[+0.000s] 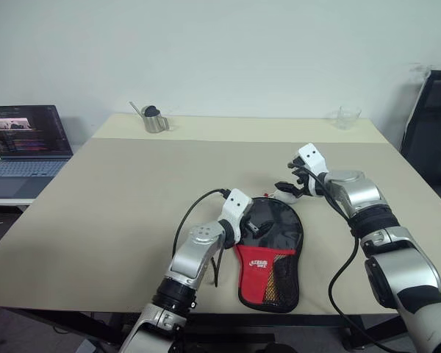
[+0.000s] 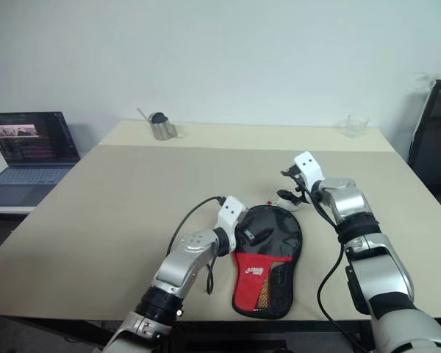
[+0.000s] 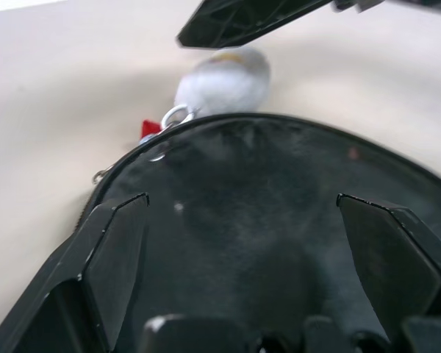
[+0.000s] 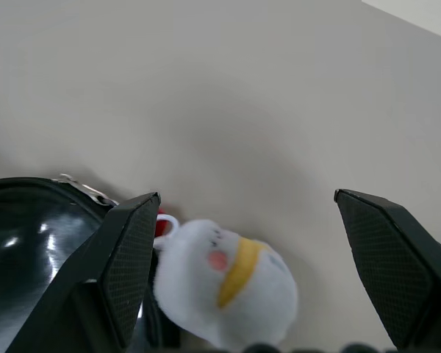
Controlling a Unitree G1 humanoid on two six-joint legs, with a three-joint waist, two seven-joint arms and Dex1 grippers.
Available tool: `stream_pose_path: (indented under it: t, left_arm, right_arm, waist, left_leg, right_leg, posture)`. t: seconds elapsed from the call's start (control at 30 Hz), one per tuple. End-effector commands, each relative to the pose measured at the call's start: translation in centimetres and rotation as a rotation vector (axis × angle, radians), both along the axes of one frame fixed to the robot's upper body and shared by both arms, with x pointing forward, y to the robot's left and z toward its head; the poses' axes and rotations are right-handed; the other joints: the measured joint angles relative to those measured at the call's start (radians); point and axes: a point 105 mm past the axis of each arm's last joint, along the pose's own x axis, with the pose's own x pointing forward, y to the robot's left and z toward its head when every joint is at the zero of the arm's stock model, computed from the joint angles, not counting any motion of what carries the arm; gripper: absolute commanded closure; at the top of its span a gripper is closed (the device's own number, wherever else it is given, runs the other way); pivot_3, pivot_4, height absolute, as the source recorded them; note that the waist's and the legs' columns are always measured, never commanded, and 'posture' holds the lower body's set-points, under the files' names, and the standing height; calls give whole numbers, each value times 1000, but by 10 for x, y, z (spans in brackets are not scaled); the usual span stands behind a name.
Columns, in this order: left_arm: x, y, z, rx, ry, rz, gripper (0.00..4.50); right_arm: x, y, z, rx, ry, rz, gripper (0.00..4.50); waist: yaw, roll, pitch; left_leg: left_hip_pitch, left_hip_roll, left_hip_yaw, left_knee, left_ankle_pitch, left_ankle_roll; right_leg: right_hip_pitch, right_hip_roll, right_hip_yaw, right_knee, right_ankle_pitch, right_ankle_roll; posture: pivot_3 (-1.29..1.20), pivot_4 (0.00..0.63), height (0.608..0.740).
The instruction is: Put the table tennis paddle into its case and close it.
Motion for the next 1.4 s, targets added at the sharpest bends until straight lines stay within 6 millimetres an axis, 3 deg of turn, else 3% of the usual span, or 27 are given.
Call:
stream_pose_path:
  t: [0.03, 0.13, 0.27, 0.43, 0.73, 1.03, 1.17, 1.4]
  left_arm:
    - [0, -16, 15, -8, -44, -50, 11]
    - [-1, -24, 12, 10, -25, -83, 11]
    - [-6, -29, -17, 65, 88, -88, 11]
    - [-4, -27, -34, 80, 181, -36, 11]
    - [1, -24, -42, 126, 151, -22, 11]
    - [1, -23, -39, 136, 121, -26, 11]
    - [1, -23, -37, 135, 105, -28, 0]
    - [2, -24, -37, 135, 106, -27, 0]
  right_arm:
    - [7, -1, 19, 11, -44, -40, 334]
    - [9, -4, 15, 5, -21, -73, 334]
    - [10, -8, 8, 7, 12, -109, 334]
    - [7, -5, -3, 57, 84, -130, 334]
    - [-4, 13, -18, 240, 256, -101, 334]
    - [-2, 11, -21, 234, 238, -135, 334]
    - [-1, 12, -22, 203, 213, -127, 1251]
    - [1, 9, -22, 171, 186, -151, 3534]
  waist:
    - [0, 0, 0]
    - [0, 0, 0]
    - [0, 0, 0]
    - [0, 1, -1]
    - [0, 2, -2]
    - [0, 2, -2]
    - [0, 2, -2]
    - [0, 2, -2]
  left_leg:
    - [0, 0, 0, 0, 0, 0]
    - [0, 0, 0, 0, 0, 0]
    - [0, 0, 0, -1, 0, 0]
    - [0, 0, 0, 0, 0, 0]
    - [5, 0, 0, 0, 0, 0]
    - [7, 0, -1, 0, 0, 0]
    - [7, 0, -1, 0, 0, 0]
    - [7, 0, -1, 0, 0, 0]
  right_leg:
    - [0, 0, 0, 0, 0, 0]
    - [0, 0, 0, 0, 0, 0]
    - [0, 0, 0, -1, 0, 0]
    - [1, 0, 0, 0, 0, 0]
    - [6, 0, 0, 0, 0, 1]
    - [7, 0, 0, -1, 0, 1]
    - [7, 0, 0, -1, 0, 1]
    - [7, 0, 0, -2, 0, 1]
  posture:
    - [0, 150, 740]
    - [0, 150, 740]
    - [0, 150, 740]
    - [0, 150, 740]
    - [0, 150, 740]
    - [0, 150, 740]
    - [0, 150, 740]
    - [0, 150, 740]
